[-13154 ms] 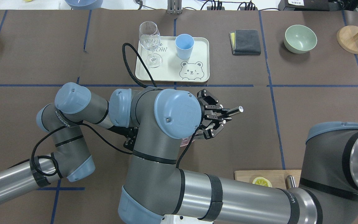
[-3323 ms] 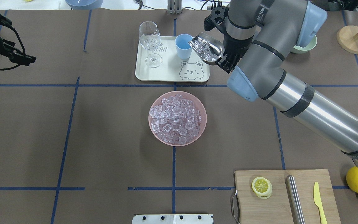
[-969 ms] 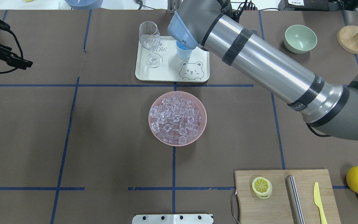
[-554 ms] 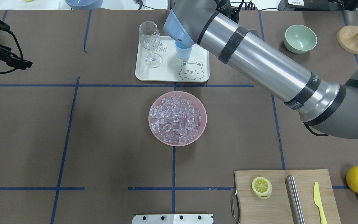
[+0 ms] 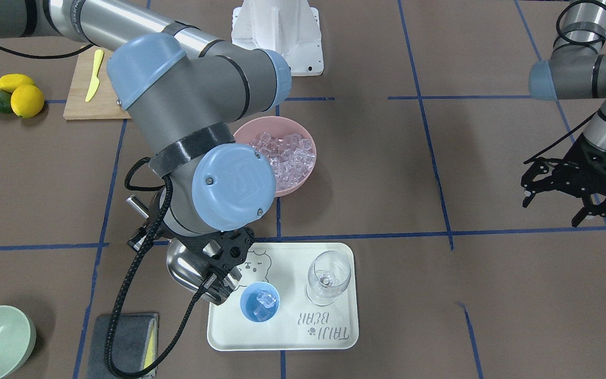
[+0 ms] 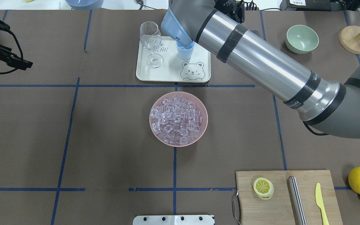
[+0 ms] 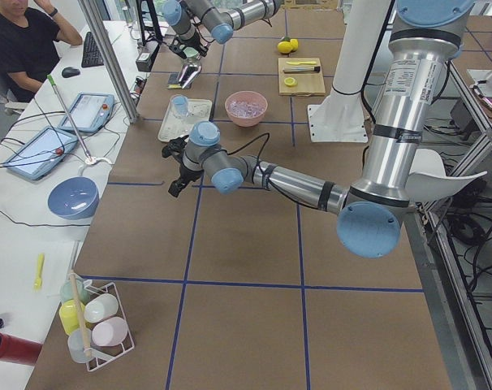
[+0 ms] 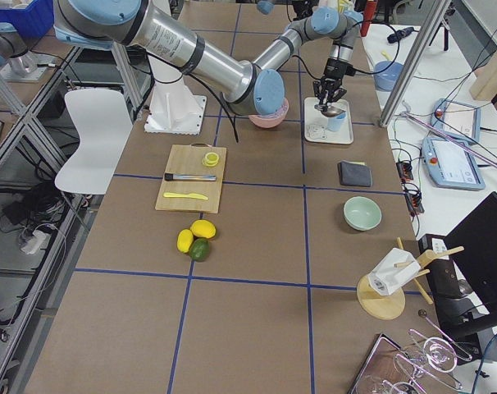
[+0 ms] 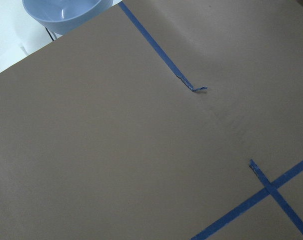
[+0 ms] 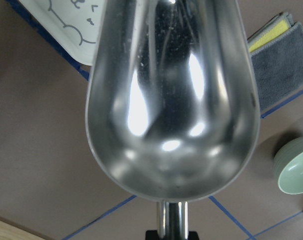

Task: Put ice in cup with scoop
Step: 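Tilt the scoop over the light blue cup with the right gripper to pour ice, then carry the empty scoop back and lower it onto the table with the right gripper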

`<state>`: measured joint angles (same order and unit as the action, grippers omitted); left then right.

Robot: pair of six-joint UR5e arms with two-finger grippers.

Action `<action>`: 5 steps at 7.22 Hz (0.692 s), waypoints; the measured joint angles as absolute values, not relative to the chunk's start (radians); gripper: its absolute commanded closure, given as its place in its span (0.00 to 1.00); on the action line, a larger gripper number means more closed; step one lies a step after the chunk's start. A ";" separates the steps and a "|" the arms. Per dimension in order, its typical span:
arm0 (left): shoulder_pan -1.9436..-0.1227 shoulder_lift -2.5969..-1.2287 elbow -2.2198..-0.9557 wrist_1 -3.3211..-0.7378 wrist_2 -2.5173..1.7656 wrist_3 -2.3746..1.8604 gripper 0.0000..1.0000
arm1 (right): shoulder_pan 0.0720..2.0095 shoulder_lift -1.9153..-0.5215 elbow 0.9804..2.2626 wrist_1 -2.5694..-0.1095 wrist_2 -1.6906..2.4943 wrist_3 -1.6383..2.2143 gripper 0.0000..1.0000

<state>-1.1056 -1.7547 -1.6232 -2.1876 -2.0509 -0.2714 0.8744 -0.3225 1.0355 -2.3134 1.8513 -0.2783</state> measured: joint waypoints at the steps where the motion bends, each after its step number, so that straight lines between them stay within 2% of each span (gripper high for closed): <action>1: -1.106 -1.755 -1.624 -2.188 -2.051 -0.271 0.00 | 0.875 -0.322 1.039 -2.318 1.843 -0.296 1.00; 3: -1.106 -1.755 -1.627 -2.187 -2.051 -0.272 0.00 | 0.883 -0.360 1.114 -2.319 1.855 -0.319 1.00; 5: -1.106 -1.754 -1.632 -2.186 -2.051 -0.272 0.00 | 0.915 -0.484 1.282 -2.311 1.926 -0.325 1.00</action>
<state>-1.1065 -1.7540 -1.6316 -2.1861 -2.0510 -0.2715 0.9147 -0.4838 1.2821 -2.3106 1.9265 -0.3252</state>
